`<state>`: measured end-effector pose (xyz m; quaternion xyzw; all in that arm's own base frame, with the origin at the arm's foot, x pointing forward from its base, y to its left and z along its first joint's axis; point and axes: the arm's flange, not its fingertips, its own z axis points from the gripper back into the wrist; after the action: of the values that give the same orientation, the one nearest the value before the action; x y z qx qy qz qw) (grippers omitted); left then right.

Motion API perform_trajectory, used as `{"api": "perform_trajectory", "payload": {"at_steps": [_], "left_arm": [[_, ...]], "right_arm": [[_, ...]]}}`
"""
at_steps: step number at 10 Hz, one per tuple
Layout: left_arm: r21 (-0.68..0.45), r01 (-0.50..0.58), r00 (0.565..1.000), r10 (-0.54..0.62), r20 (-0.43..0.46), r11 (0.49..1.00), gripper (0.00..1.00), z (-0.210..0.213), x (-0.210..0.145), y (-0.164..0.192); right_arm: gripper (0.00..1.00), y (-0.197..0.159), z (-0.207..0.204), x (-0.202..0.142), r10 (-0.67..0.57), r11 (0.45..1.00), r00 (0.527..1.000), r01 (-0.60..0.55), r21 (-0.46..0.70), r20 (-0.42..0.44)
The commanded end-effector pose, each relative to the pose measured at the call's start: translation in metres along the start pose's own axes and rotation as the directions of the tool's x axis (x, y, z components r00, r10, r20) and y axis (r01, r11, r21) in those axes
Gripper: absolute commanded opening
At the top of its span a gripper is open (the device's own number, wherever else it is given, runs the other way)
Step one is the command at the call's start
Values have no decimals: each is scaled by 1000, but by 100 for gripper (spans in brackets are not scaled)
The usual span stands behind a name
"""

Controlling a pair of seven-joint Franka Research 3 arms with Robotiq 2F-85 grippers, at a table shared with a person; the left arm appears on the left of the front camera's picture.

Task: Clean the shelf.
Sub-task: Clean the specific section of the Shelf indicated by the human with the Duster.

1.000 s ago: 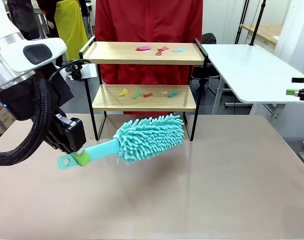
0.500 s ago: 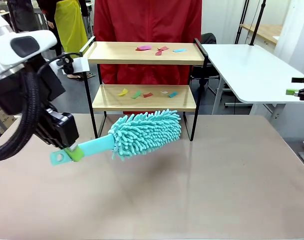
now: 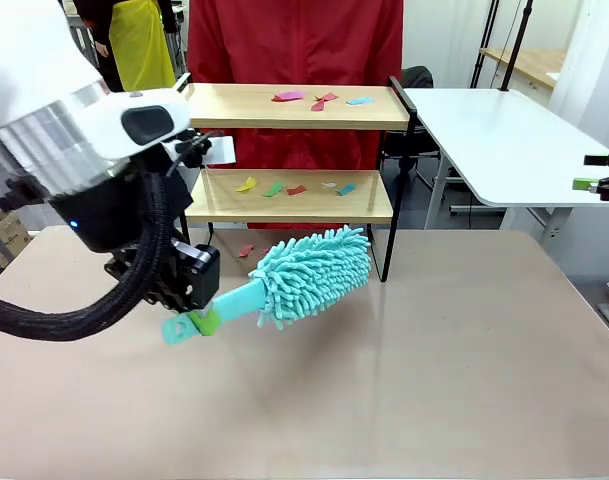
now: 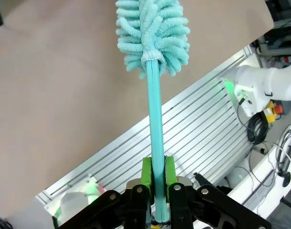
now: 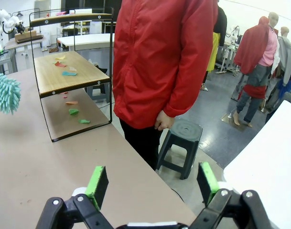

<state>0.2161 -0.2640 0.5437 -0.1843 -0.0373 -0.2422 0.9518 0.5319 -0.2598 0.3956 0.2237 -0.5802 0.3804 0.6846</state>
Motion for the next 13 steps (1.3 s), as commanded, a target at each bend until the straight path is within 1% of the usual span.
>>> {"api": "perform_trajectory", "payload": {"at_steps": [1,2,3,4,6,8,11,13], "left_arm": [[-20,-13,1000,13,-9,1000,13,-10,17,-13],[-50,-7,1000,7,-11,999,13,-20,23,-17],[-68,-22,999,20,-32,997,13,-30,31,-20],[-90,-56,998,54,-30,994,13,-44,37,-24],[-70,-105,994,106,13,992,13,-65,46,-33],[-63,-143,988,146,49,988,13,-70,49,-36],[-11,-199,972,199,126,980,13,-78,55,-38],[-5,-216,967,214,138,976,13,-87,61,-40]], "right_arm": [[100,0,-1,6,-14,1000,1000,14,-3,-16],[100,0,-1,6,-14,1000,1000,14,-3,-16],[100,0,-1,6,-14,1000,1000,14,-3,-16],[100,0,-1,6,-14,1000,1000,14,-3,-16],[100,0,-1,6,-14,1000,1000,14,-3,-16],[100,0,-1,6,-14,1000,1000,14,-3,-16],[100,0,-1,6,-14,1000,1000,14,-3,-16],[100,0,-1,6,-14,1000,1000,14,-3,-16]]}}
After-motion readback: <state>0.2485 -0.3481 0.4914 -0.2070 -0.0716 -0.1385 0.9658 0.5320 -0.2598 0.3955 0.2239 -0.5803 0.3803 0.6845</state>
